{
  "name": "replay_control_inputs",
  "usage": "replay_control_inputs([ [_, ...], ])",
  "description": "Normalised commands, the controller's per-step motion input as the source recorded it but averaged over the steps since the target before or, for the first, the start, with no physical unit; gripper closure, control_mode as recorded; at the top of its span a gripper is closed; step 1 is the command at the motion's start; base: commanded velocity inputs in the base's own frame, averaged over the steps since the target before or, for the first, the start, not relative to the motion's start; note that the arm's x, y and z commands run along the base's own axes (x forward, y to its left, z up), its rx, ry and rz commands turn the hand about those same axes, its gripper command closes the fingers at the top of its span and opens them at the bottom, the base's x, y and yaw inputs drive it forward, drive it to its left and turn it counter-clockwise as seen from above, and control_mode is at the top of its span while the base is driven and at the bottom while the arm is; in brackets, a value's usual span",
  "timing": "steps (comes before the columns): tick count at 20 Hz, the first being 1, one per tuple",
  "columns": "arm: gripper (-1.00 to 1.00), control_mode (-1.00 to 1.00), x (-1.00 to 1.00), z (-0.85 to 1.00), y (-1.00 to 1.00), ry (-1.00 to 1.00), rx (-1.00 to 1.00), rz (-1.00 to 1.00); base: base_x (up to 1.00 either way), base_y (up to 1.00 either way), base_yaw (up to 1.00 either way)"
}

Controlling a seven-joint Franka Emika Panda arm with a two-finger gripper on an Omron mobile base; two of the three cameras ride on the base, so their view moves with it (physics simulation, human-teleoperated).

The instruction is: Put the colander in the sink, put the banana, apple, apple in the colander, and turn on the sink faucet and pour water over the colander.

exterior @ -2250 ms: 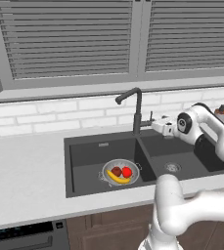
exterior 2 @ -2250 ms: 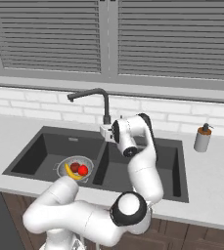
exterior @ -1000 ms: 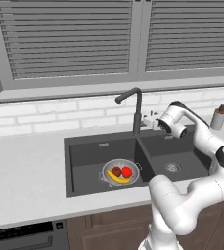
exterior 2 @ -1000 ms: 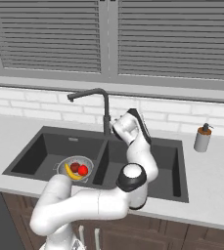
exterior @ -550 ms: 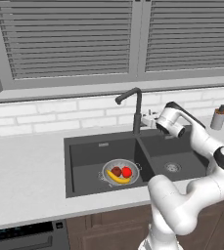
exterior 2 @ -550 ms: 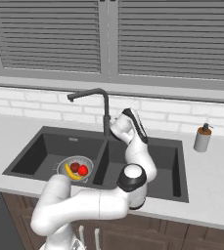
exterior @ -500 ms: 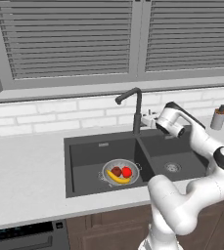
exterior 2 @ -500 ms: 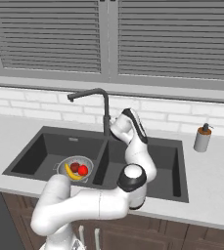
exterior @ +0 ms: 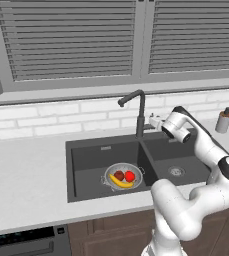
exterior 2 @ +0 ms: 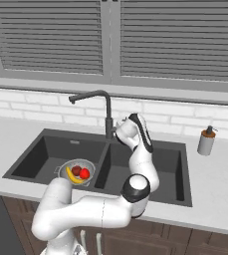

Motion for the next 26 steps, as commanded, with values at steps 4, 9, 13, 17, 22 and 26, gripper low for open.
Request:
replay_control_inputs([
  [4, 1.00, -1.00, 0.21, -0.26, -1.00, -0.09, 0.21, -0.27, 0.00, 0.00, 0.00],
  [9, 1.00, -1.00, 0.26, -0.32, -1.00, -0.09, 0.16, -0.31, 0.00, 0.00, 0.00],
  [13, 1.00, -1.00, 0.24, -0.27, -0.92, -0.07, 0.10, -0.32, 0.00, 0.00, 0.00],
  [17, 1.00, -1.00, 0.07, -0.02, -0.78, -0.03, 0.06, -0.33, 0.00, 0.00, 0.00],
  [22, 1.00, -1.00, -0.05, 0.12, -0.81, -0.03, 0.15, -0.29, 0.00, 0.00, 0.00],
  [26, 1.00, -1.00, -0.86, 1.00, -0.59, -0.19, 0.34, -0.05, 0.00, 0.00, 0.00],
])
